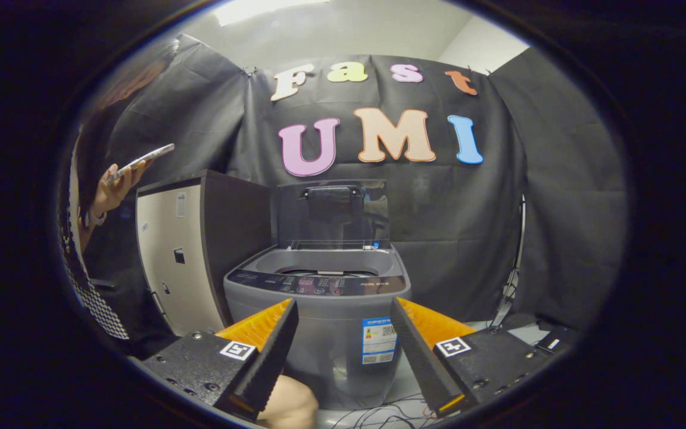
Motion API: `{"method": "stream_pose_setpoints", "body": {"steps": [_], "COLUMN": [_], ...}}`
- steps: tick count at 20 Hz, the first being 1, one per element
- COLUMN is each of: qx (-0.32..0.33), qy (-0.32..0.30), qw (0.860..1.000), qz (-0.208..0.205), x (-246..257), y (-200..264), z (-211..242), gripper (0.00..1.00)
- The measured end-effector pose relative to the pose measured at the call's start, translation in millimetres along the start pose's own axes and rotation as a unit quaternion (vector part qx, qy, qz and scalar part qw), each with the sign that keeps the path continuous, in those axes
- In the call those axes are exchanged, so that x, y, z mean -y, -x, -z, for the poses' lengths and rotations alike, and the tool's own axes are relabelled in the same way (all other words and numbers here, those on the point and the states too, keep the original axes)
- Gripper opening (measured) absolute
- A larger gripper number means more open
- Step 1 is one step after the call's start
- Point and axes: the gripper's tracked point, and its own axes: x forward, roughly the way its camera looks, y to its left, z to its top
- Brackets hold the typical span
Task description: Put the clothes into the washing machine and then close the washing machine lid.
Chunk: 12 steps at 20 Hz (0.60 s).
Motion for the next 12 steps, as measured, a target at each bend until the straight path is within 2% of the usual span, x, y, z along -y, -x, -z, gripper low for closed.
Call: {"method": "stream_pose_setpoints", "body": {"steps": [12], "qx": [-0.001], "qy": [0.000], "qw": [1.000], "qz": [0.000], "x": [0.0], "y": [-0.8], "z": [0.8], "gripper": [0.95]}}
